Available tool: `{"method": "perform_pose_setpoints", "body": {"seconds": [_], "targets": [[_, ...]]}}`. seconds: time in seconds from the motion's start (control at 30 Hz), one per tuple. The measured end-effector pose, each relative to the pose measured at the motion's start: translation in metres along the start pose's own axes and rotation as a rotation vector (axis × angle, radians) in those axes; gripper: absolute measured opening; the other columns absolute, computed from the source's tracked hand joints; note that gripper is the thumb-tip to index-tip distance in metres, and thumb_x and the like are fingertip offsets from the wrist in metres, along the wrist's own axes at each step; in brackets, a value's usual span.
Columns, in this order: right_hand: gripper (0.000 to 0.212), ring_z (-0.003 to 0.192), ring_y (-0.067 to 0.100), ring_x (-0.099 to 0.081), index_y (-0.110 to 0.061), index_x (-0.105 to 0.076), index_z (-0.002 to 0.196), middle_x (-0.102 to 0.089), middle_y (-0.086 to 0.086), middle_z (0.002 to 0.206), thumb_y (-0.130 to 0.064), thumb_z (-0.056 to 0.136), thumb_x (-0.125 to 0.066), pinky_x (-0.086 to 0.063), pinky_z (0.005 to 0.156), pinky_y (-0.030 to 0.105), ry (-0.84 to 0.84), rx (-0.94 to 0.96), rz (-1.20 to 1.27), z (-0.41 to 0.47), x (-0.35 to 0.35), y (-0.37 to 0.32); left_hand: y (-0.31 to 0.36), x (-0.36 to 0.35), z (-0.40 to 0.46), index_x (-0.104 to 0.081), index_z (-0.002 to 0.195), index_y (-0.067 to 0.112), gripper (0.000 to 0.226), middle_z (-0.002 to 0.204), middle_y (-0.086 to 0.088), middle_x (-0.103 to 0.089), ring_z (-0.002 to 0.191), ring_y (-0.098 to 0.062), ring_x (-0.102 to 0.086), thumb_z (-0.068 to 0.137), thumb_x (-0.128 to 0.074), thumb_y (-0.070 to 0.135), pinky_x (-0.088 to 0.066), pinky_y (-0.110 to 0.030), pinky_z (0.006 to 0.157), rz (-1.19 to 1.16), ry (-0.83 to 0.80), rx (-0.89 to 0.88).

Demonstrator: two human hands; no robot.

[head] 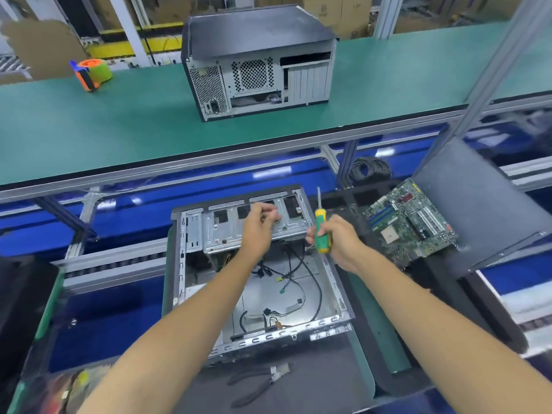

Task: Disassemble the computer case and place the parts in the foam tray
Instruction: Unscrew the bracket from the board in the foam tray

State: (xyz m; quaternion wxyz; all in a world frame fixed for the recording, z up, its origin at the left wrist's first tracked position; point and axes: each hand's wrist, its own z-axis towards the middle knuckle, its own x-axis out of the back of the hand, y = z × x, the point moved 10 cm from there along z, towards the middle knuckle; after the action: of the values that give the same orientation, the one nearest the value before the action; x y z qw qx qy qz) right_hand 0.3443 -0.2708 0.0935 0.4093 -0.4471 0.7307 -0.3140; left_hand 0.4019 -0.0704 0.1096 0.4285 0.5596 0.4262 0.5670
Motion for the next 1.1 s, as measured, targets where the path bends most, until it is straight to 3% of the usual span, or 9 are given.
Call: {"method": "perform_pose_setpoints", "body": {"seconds": [0.13,0.23,0.33,0.43,0.6,0.77,0.9,0.97,1.1], "targets": [[0.026,0.060,0.019,-0.058,-0.007,-0.042,0.084,-0.051,0.013,0.084,0.015,0.077,-0.031,-0.052,0.053,0.031,0.071,-0.047,0.017,-0.010,0.028,0.011,0.003,-0.030,-0.007,-0.053,0.117,0.009,0.013,0.093,-0.002,-0.063,0.077,-0.011,-0.059,0.104,-0.049,0.005,-0.052,-0.020,0.069,-0.133,-0.002,0.163],[0.020,0.054,0.016,-0.046,-0.012,-0.040,0.084,-0.046,0.005,0.073,0.008,0.084,-0.036,-0.043,0.047,0.027,0.114,-0.081,0.022,-0.011,0.067,0.016,0.009,-0.063,-0.013,-0.055,0.109,0.012,0.012,0.092,-0.004,-0.066,0.076,-0.015,-0.059,0.102,-0.051,0.003,-0.048,-0.029,0.067,-0.164,-0.095,0.266],[0.017,0.050,0.014,-0.044,-0.016,-0.045,0.080,-0.046,0.001,0.065,-0.006,0.093,-0.042,-0.040,0.043,0.023,0.128,-0.155,-0.039,-0.007,0.111,0.026,0.027,-0.099,-0.017,-0.055,0.101,0.016,0.006,0.091,-0.004,-0.072,0.069,-0.009,-0.064,0.102,-0.060,0.012,-0.050,-0.025,0.061,0.004,-0.220,0.163],[0.014,0.047,0.014,-0.047,-0.015,-0.045,0.086,-0.049,0.003,0.065,-0.006,0.096,-0.046,-0.039,0.041,0.025,0.176,-0.154,-0.186,0.001,0.160,0.031,0.040,-0.140,-0.014,-0.062,0.091,0.012,0.011,0.077,-0.005,-0.071,0.057,-0.001,-0.062,0.096,-0.072,0.015,-0.050,-0.019,0.057,0.265,-0.308,0.030],[0.013,0.050,0.016,-0.047,-0.012,-0.044,0.090,-0.051,0.007,0.071,-0.001,0.096,-0.046,-0.038,0.046,0.025,0.164,-0.183,-0.328,0.008,0.213,0.040,0.024,-0.220,0.007,-0.062,0.094,0.023,0.015,0.079,0.011,-0.065,0.071,-0.010,-0.056,0.097,-0.064,0.008,-0.039,-0.028,0.062,0.907,-0.442,-0.008],[0.012,0.053,0.016,-0.049,-0.012,-0.042,0.090,-0.053,0.007,0.074,-0.002,0.097,-0.046,-0.041,0.049,0.030,0.087,-0.233,-0.362,0.014,0.229,0.045,0.007,-0.262,0.032,-0.062,0.104,0.015,0.024,0.104,-0.003,-0.073,0.090,-0.018,-0.065,0.093,-0.051,-0.004,-0.051,-0.032,0.077,1.024,-0.558,0.137],[0.014,0.053,0.017,-0.048,-0.011,-0.041,0.089,-0.052,0.008,0.073,0.000,0.095,-0.047,-0.041,0.047,0.030,0.039,-0.290,-0.308,0.018,0.239,0.053,-0.017,-0.267,0.045,-0.056,0.117,0.019,0.023,0.123,-0.009,-0.067,0.097,-0.026,-0.061,0.098,-0.059,0.007,-0.044,-0.031,0.078,1.034,-0.551,0.266],[0.014,0.054,0.017,-0.048,-0.011,-0.041,0.090,-0.052,0.006,0.073,-0.001,0.094,-0.050,-0.041,0.048,0.029,0.015,-0.323,-0.294,0.020,0.244,0.056,-0.030,-0.266,0.054,-0.050,0.137,0.020,0.050,0.138,-0.010,-0.058,0.121,-0.028,-0.056,0.094,-0.075,0.023,-0.048,-0.037,0.090,1.100,-0.540,0.248],[0.012,0.052,0.015,-0.049,-0.011,-0.042,0.091,-0.054,0.005,0.072,-0.003,0.095,-0.050,-0.041,0.047,0.028,-0.009,-0.343,-0.344,0.027,0.255,0.056,-0.036,-0.271,0.067,-0.028,0.159,0.029,0.107,0.169,-0.009,-0.012,0.155,-0.032,-0.012,0.073,-0.088,0.051,-0.033,-0.050,0.119,1.182,-0.581,0.110]]}}
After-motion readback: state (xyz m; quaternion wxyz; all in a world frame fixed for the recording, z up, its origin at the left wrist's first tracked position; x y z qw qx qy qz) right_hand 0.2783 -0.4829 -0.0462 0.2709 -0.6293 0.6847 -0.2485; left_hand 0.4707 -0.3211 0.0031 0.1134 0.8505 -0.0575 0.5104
